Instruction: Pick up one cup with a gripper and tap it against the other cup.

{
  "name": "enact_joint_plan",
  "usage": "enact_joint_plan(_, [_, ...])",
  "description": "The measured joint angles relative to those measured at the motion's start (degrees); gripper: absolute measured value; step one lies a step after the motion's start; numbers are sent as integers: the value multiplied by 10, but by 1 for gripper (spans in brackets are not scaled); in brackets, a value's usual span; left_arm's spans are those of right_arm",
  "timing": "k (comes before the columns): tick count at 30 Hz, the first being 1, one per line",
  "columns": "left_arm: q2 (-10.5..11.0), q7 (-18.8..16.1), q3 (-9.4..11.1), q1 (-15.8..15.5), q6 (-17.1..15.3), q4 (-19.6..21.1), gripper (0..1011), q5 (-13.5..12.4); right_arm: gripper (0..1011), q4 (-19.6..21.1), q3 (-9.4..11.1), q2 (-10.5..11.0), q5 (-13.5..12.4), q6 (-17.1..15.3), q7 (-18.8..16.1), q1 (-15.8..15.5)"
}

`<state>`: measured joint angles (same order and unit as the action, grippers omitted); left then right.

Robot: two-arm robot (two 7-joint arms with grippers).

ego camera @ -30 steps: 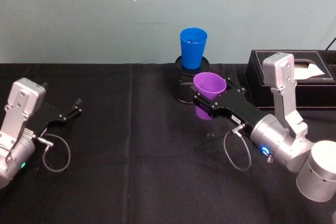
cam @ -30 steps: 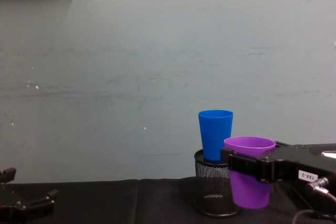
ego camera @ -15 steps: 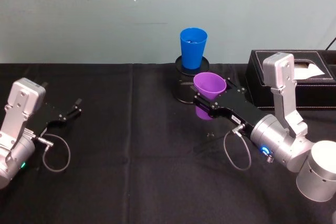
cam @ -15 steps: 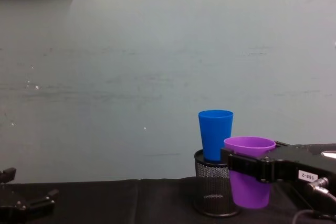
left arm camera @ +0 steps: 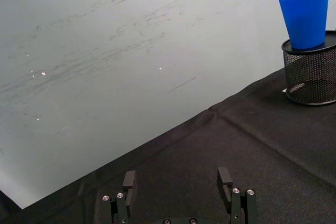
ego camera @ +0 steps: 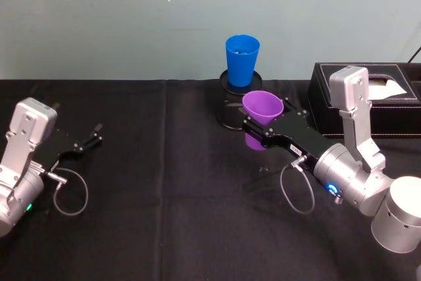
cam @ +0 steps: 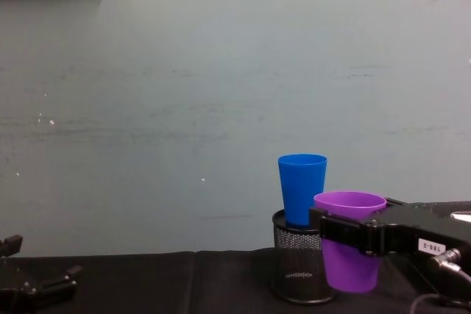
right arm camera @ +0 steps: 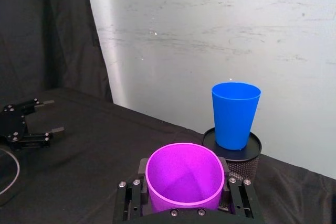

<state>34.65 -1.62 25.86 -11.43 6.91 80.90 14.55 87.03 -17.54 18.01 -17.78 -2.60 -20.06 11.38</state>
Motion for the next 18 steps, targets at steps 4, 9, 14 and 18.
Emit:
enact_joint_plan(4, [0, 0, 0, 0, 0, 0, 1000, 0, 746, 0, 0, 0, 0, 0, 0, 0])
enact_joint_plan(9, [0, 0, 0, 0, 0, 0, 1000, 0, 746, 0, 0, 0, 0, 0, 0, 0])
enact_joint_plan(14, [0, 0, 0, 0, 0, 0, 1000, 0, 746, 0, 0, 0, 0, 0, 0, 0])
enact_joint_plan(18, [0, 0, 0, 0, 0, 0, 1000, 0, 746, 0, 0, 0, 0, 0, 0, 0])
